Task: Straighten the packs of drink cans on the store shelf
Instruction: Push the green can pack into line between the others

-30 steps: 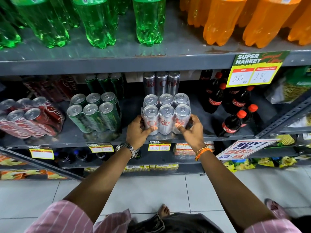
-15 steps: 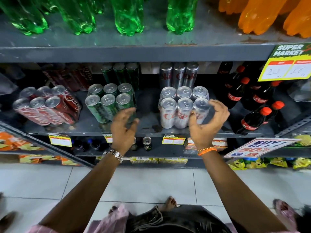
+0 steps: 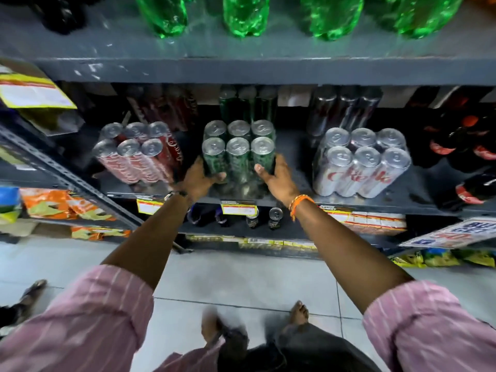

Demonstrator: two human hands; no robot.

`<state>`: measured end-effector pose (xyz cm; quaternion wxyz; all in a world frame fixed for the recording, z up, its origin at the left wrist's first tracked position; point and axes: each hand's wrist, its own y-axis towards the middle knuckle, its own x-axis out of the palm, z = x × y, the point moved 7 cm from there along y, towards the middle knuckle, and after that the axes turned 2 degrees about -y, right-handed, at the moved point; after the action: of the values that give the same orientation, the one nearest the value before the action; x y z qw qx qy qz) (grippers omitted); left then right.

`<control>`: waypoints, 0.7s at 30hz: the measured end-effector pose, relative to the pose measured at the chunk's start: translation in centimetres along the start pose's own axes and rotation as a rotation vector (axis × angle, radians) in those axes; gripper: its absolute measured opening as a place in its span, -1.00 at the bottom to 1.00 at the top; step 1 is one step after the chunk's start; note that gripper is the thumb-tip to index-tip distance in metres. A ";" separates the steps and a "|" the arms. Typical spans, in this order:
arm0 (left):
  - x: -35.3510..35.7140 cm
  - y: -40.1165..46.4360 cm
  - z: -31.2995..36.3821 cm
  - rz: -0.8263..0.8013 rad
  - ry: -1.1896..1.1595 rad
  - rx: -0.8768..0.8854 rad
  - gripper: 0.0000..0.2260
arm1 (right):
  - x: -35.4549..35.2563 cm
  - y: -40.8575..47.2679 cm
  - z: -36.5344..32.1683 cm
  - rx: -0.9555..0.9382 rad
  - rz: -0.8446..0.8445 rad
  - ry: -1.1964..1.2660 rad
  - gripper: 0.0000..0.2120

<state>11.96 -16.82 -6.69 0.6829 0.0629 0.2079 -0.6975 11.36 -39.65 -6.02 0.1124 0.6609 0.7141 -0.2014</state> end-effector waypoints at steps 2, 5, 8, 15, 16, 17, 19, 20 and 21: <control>0.0 0.0 -0.1 0.015 -0.030 0.016 -0.33 | 0.0 0.1 -0.1 0.014 0.019 -0.012 -0.29; -0.3 -0.5 -0.7 0.071 0.002 0.041 -0.34 | 0.0 -0.3 -0.1 0.011 0.024 -0.040 -0.30; -0.2 -1.3 -1.3 0.053 -0.015 0.075 -0.35 | 0.1 -1.4 0.4 -0.001 0.021 -0.053 -0.39; 0.0 -2.6 -1.2 0.070 0.091 0.150 -0.41 | 0.3 -3.1 0.8 -0.035 0.054 -0.011 -0.55; 0.0 -2.7 -1.0 0.078 0.102 0.149 -0.42 | 0.2 -3.0 0.8 -0.033 0.053 -0.012 -0.55; -0.1 -2.7 -1.0 0.083 0.109 0.148 -0.43 | 0.2 -3.0 0.7 -0.035 0.050 -0.014 -0.54; 0.0 -2.7 -0.9 0.087 0.125 0.149 -0.45 | 0.1 -3.0 0.6 -0.045 0.043 -0.014 -0.53; 0.0 -2.7 -0.9 0.090 0.133 0.146 -0.46 | 0.1 -3.1 0.5 -0.053 0.044 -0.016 -0.53; 0.0 -2.6 -1.0 0.096 0.141 0.139 -0.48 | 0.1 -3.1 0.5 -0.060 0.048 -0.023 -0.52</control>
<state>9.17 -16.52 -7.11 0.6932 0.1688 0.2033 -0.6705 8.21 -39.92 -6.04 0.1451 0.6717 0.7026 -0.1849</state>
